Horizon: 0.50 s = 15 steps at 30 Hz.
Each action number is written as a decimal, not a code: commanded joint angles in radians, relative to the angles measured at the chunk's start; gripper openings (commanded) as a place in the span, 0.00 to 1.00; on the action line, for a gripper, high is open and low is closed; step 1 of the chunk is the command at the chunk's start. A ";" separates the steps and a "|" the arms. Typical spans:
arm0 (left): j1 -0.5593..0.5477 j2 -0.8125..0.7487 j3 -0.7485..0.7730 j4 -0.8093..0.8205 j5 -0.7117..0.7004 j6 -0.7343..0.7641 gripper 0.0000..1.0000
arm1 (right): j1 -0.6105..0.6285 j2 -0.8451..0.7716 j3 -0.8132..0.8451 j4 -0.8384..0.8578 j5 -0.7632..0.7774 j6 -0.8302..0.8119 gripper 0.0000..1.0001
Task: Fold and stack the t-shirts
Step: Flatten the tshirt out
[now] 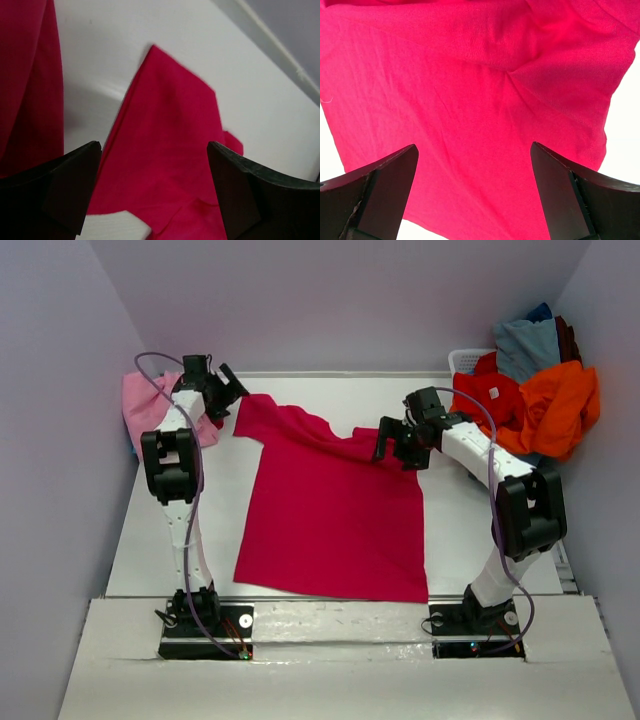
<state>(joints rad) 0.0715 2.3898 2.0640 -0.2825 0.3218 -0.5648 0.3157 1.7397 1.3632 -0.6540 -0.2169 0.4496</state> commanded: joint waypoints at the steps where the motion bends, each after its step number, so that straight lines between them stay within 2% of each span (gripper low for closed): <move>1: -0.045 -0.233 -0.197 0.046 -0.007 0.019 0.99 | 0.005 -0.017 -0.007 0.034 0.005 0.014 1.00; 8: -0.174 -0.498 -0.488 0.077 -0.024 -0.009 0.99 | 0.014 -0.035 -0.076 0.056 0.014 0.021 1.00; 12: -0.200 -0.647 -0.655 0.121 0.002 -0.007 0.99 | 0.014 -0.095 -0.176 0.102 -0.002 0.040 1.00; 15: -0.222 -0.776 -0.871 0.193 0.058 -0.038 0.99 | 0.014 -0.121 -0.246 0.134 -0.012 0.054 1.00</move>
<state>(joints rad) -0.1535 1.7618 1.3975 -0.1837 0.3260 -0.5751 0.3225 1.6924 1.1728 -0.5915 -0.2180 0.4767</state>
